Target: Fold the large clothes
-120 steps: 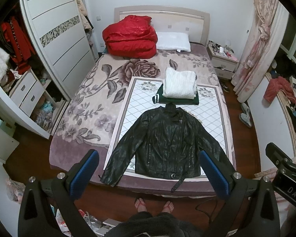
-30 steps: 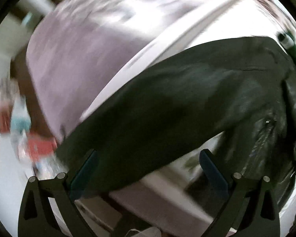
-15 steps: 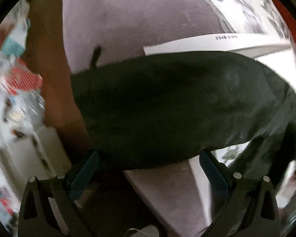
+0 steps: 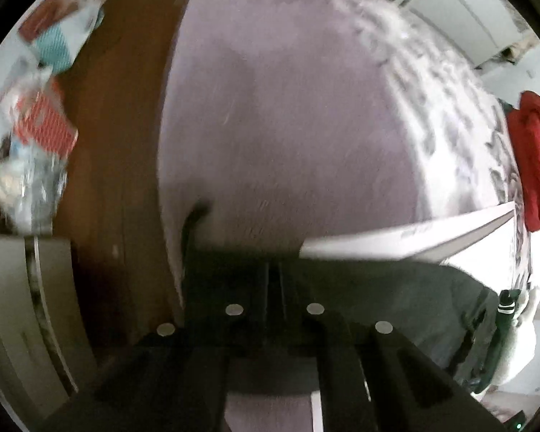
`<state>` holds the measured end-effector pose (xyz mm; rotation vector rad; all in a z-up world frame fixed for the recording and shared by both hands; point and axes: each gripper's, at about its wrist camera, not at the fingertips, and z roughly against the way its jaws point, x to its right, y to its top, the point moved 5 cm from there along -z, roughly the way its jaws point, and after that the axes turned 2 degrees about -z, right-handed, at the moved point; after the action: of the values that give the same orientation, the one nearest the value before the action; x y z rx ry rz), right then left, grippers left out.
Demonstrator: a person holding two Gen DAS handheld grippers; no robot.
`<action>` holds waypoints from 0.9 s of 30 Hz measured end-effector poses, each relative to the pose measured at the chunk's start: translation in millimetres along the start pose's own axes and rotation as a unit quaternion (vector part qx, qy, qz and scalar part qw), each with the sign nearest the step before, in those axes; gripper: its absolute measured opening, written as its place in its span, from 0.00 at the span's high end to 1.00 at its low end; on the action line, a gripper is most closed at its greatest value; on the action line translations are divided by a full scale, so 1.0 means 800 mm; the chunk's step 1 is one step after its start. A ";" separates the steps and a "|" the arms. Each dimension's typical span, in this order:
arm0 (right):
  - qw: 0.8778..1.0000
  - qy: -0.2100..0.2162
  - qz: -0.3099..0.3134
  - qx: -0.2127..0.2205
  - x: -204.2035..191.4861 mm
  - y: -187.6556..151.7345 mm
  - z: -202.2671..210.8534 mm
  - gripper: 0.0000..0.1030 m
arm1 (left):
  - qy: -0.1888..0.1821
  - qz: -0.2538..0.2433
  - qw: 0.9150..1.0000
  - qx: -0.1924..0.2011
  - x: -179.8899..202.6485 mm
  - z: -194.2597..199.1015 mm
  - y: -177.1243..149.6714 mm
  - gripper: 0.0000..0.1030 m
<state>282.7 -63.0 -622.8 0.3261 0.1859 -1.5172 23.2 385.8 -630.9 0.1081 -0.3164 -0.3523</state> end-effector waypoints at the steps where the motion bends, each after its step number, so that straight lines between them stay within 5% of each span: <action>1: 1.000 -0.002 -0.003 0.001 -0.001 0.004 -0.002 0.35 | -0.008 -0.005 1.000 0.008 0.000 0.001 0.011 0.98; 4: 1.000 -0.006 -0.002 0.005 -0.012 0.020 -0.002 0.35 | -0.023 -0.001 1.000 0.005 0.007 -0.009 0.028 0.98; 7: 1.000 -0.007 0.001 0.003 -0.033 0.026 -0.005 0.35 | -0.070 0.026 0.996 -0.050 -0.007 0.001 0.019 0.95; 11: 1.000 0.001 0.014 -0.003 -0.060 0.028 -0.013 0.35 | -0.126 0.084 0.980 -0.132 -0.002 0.008 -0.051 0.45; 12: 1.000 0.002 0.015 -0.006 -0.063 0.026 -0.013 0.35 | -0.139 0.099 0.974 -0.149 0.000 0.005 -0.071 0.42; 17: 1.000 -0.008 0.013 -0.024 -0.065 0.015 -0.028 0.35 | -0.177 0.140 0.946 -0.233 0.027 -0.041 -0.157 0.42; 25: 0.999 -0.023 0.007 -0.031 -0.049 0.005 -0.032 0.35 | -0.152 0.191 0.959 -0.145 0.056 -0.074 -0.127 0.42; 26: 0.999 -0.023 0.003 -0.031 -0.045 0.004 -0.032 0.35 | -0.147 0.195 0.961 -0.129 0.057 -0.069 -0.125 0.46; 27: 0.999 -0.024 -0.001 -0.031 -0.043 0.003 -0.031 0.35 | -0.136 0.189 0.967 -0.104 0.059 -0.059 -0.120 0.70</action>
<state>285.4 -22.6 -635.1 0.2402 0.1956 -1.5156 49.9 281.7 -677.5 -0.2073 -0.5592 -0.0185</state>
